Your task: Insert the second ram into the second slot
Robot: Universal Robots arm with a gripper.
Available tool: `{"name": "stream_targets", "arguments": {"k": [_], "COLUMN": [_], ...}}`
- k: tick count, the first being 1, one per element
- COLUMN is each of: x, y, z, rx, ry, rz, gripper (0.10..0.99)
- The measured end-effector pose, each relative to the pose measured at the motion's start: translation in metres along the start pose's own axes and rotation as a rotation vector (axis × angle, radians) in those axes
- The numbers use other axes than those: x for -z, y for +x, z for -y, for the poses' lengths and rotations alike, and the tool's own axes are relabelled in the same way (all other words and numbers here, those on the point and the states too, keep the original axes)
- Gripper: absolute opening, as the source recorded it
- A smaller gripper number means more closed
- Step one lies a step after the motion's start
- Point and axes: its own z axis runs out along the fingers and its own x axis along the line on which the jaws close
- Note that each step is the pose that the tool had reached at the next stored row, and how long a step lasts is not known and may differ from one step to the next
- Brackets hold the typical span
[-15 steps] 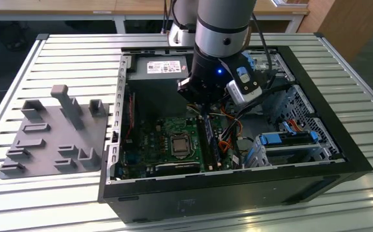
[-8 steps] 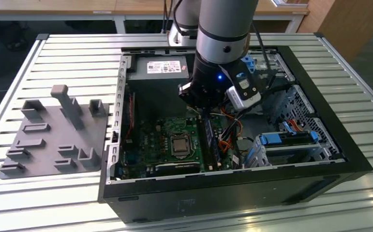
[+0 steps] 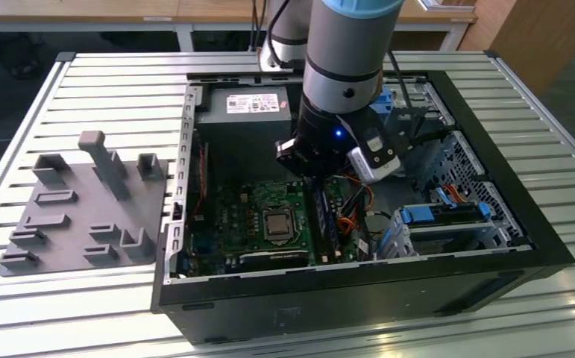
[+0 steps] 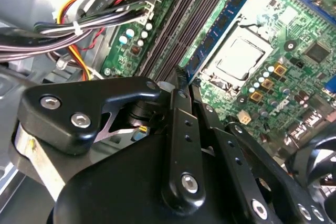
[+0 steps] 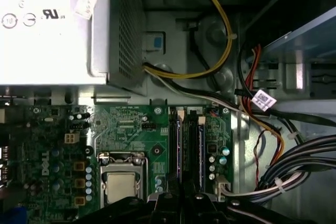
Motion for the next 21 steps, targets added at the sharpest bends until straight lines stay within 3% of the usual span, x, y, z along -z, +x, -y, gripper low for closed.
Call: {"name": "stream_targets", "arguments": {"k": [3,11,21], "x": [-0.0052,-0.0068,-0.0190], "y": [-0.0011,-0.0013,-0.0014], "z": [0.0002,0.0008,0.0070], "rx": [-0.003,-0.004,-0.022], "ry": [0.000,0.000,0.000], "rz": [0.0000,-0.0007,-0.0001], "gripper": [0.141,0.141,0.141]}}
